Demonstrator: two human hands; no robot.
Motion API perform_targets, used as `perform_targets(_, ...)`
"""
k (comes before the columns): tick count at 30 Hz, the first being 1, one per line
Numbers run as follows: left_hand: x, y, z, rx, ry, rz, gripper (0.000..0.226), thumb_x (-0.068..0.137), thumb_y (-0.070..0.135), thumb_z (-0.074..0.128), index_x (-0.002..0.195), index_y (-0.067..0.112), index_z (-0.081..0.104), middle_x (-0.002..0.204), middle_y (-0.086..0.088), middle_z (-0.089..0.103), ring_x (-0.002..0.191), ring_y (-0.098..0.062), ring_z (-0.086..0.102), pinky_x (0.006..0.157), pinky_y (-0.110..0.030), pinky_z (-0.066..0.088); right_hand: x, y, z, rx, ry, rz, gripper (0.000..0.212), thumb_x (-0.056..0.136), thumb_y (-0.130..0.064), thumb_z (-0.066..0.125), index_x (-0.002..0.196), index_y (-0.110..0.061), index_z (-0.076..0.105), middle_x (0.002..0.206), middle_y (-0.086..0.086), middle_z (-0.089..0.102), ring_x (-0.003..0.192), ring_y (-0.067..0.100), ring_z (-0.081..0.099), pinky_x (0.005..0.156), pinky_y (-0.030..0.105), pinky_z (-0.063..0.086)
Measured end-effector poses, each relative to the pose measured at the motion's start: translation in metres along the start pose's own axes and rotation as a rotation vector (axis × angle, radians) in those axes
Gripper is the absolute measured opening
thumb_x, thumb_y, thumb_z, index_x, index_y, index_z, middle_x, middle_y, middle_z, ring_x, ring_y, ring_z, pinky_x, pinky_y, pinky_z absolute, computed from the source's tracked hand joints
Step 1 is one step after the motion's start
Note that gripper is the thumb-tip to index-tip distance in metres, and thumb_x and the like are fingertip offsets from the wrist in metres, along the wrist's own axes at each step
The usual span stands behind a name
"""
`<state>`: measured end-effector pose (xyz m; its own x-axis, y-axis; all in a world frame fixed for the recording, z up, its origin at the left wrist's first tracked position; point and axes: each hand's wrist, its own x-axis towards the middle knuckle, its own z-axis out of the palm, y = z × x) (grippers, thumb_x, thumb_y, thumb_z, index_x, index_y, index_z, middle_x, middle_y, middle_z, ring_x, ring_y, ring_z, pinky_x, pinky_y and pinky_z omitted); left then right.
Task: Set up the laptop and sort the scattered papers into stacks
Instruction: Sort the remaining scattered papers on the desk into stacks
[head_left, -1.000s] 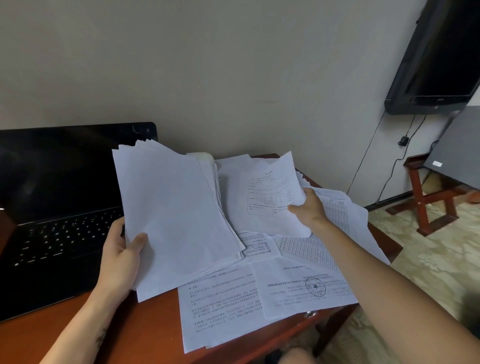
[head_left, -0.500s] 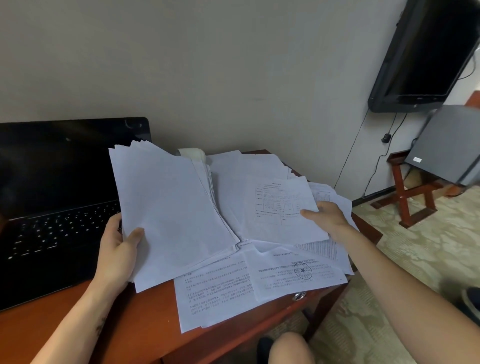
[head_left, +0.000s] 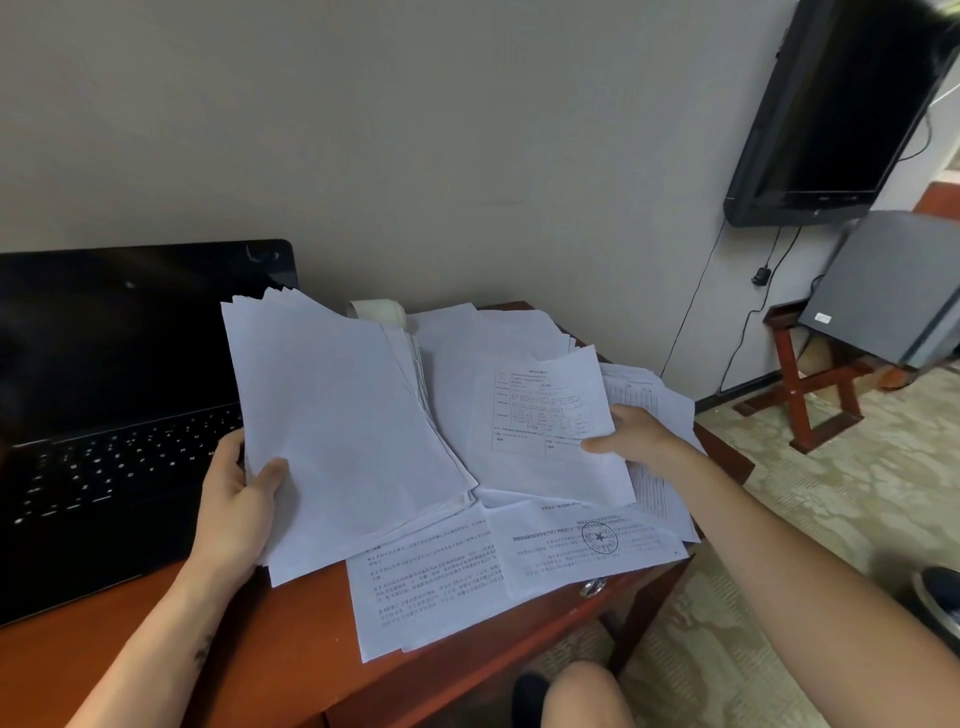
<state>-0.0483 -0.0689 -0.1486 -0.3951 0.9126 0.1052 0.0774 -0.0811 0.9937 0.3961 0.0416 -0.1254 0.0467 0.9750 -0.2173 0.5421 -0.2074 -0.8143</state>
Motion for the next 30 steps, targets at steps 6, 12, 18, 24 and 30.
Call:
perform_targets(6, 0.000, 0.002, 0.001, -0.019, -0.002, 0.015, 0.041, 0.106, 0.007, 0.054, 0.143, 0.024, 0.048, 0.132, -0.001, 0.064, 0.115, -0.028, 0.066, 0.099, -0.054, 0.054, -0.023, 0.008, 0.000, 0.237, -0.010, 0.070, 0.036, 0.086, -0.015, 0.080, 0.121, -0.019, 0.069, 0.112, -0.001, 0.075, 0.103, 0.020, 0.070, 0.078, 0.037, 0.061)
perform_targets(12, -0.007, 0.004, 0.004, -0.071, -0.020, 0.002, 0.042, 0.106, 0.006, 0.053, 0.143, 0.024, 0.048, 0.128, 0.002, 0.065, 0.115, -0.026, 0.066, 0.098, -0.051, 0.054, -0.046, 0.015, -0.007, 0.328, 0.143, -0.020, 0.036, 0.093, -0.018, 0.073, 0.127, -0.027, 0.062, 0.115, -0.010, 0.068, 0.109, 0.016, 0.064, 0.091, 0.041, 0.056)
perform_targets(18, -0.016, 0.009, 0.011, -0.120, -0.070, -0.035, 0.037, 0.105, 0.002, 0.052, 0.135, 0.025, 0.051, 0.122, 0.002, 0.069, 0.112, -0.026, 0.068, 0.099, -0.052, 0.054, -0.065, 0.011, -0.010, 0.457, 0.244, -0.205, 0.042, 0.098, -0.013, 0.066, 0.137, -0.027, 0.060, 0.128, -0.010, 0.069, 0.121, 0.015, 0.063, 0.101, 0.039, 0.050)
perform_targets(24, -0.022, 0.008, 0.014, -0.129, -0.136, -0.051, 0.037, 0.105, 0.003, 0.052, 0.136, 0.023, 0.050, 0.125, -0.005, 0.069, 0.111, -0.030, 0.070, 0.098, -0.055, 0.055, -0.092, -0.012, -0.002, 0.657, 0.102, -0.114, 0.037, 0.098, -0.013, 0.064, 0.130, -0.031, 0.059, 0.121, -0.014, 0.072, 0.104, 0.005, 0.069, 0.071, 0.021, 0.055)
perform_targets(30, -0.028, 0.003, 0.020, -0.051, -0.229, -0.063, 0.031, 0.106, 0.009, 0.054, 0.122, 0.035, 0.055, 0.120, -0.001, 0.072, 0.104, -0.024, 0.074, 0.095, -0.054, 0.058, -0.100, -0.018, 0.041, 0.300, -0.159, -0.137, 0.042, 0.098, -0.014, 0.066, 0.136, -0.028, 0.057, 0.129, -0.013, 0.068, 0.120, 0.007, 0.063, 0.096, 0.024, 0.052)
